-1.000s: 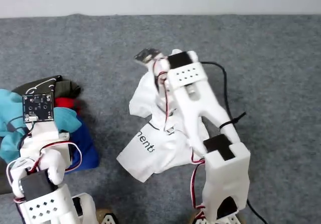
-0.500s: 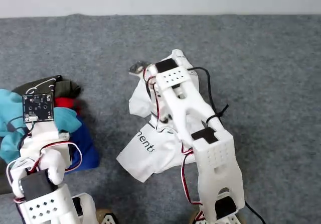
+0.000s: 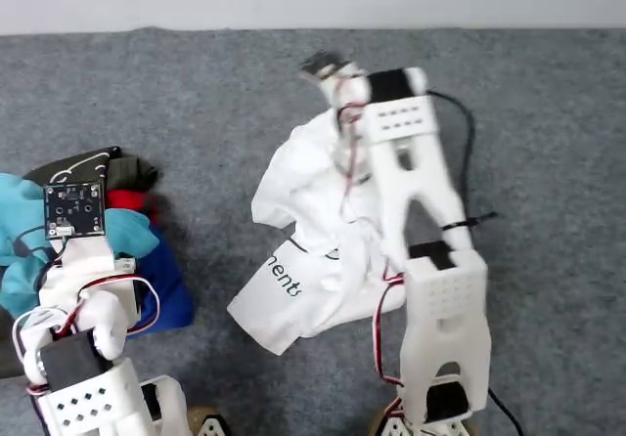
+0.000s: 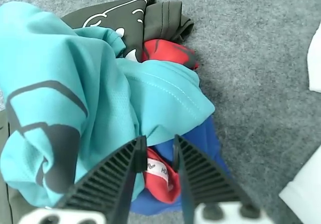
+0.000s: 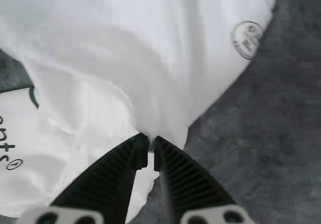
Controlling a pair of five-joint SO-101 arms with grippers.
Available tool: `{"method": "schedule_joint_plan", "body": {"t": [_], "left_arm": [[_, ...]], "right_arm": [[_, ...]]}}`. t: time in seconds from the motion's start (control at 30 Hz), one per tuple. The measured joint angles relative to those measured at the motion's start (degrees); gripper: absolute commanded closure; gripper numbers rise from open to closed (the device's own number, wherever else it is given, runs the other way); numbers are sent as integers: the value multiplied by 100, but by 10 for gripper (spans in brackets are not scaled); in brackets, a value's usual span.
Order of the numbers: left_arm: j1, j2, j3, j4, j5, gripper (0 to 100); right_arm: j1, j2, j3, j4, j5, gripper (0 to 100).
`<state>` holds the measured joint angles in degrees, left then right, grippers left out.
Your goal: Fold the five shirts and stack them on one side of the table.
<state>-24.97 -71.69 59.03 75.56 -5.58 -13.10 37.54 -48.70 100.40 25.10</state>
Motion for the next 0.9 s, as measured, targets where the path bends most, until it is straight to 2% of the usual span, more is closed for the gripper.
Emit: {"method": "schedule_joint_plan", "body": {"t": [0.4, 0.7, 0.9], "left_arm": [[88, 0, -53, 0, 0, 900], [1653, 53, -211, 0, 0, 903], [1952, 1257, -993, 0, 0, 903]], "right_arm": [[1916, -457, 44, 9, 0, 990], [3051, -457, 1415, 9, 0, 990], [3253, -457, 1943, 9, 0, 990]]}}
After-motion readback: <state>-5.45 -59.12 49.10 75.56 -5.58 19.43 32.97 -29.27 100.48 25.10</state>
